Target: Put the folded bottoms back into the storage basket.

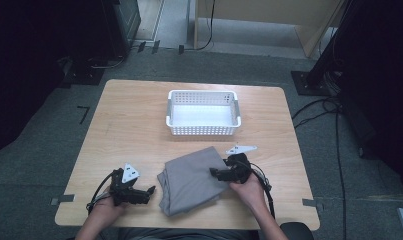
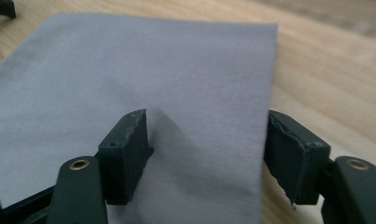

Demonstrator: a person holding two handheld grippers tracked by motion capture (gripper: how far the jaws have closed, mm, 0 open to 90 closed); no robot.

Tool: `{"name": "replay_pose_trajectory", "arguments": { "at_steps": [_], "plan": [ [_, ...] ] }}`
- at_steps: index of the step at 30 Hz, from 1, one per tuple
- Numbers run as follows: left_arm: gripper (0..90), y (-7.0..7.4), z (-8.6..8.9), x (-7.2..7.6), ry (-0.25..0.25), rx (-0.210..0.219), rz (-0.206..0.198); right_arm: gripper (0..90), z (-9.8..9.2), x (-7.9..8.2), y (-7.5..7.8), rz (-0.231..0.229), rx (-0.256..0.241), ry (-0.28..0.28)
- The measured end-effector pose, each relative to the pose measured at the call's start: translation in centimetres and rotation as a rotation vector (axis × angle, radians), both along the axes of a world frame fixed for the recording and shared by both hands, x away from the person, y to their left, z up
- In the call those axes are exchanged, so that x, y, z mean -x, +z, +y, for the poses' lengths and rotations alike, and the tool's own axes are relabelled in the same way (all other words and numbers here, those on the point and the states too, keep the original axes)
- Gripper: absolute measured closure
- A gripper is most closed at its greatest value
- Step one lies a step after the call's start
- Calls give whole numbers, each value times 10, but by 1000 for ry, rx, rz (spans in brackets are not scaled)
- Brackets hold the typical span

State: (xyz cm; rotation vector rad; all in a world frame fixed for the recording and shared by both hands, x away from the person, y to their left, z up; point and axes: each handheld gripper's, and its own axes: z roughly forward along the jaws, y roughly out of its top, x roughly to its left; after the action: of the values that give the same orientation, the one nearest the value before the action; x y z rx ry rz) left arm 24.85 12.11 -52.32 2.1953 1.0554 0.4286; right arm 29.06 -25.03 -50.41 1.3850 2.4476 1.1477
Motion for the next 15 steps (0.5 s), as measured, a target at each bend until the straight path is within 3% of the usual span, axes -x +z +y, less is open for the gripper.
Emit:
{"name": "replay_pose_trajectory", "arguments": {
  "at_steps": [4, 10, 13, 15],
  "plan": [
    [0, 0, 0, 0, 0, 0, 0, 294, 5, 2, -3, 39, 11, 12],
    [0, 0, 0, 0, 0, 0, 0, 322, 15, 5, -3, 34, 48, 28],
    [0, 0, 0, 0, 0, 0, 0, 390, 21, 5, 0, 45, 88, 28],
    [0, 0, 0, 0, 0, -1, -1, 482, 24, 4, 1, 53, 103, 30]
  ]
}}
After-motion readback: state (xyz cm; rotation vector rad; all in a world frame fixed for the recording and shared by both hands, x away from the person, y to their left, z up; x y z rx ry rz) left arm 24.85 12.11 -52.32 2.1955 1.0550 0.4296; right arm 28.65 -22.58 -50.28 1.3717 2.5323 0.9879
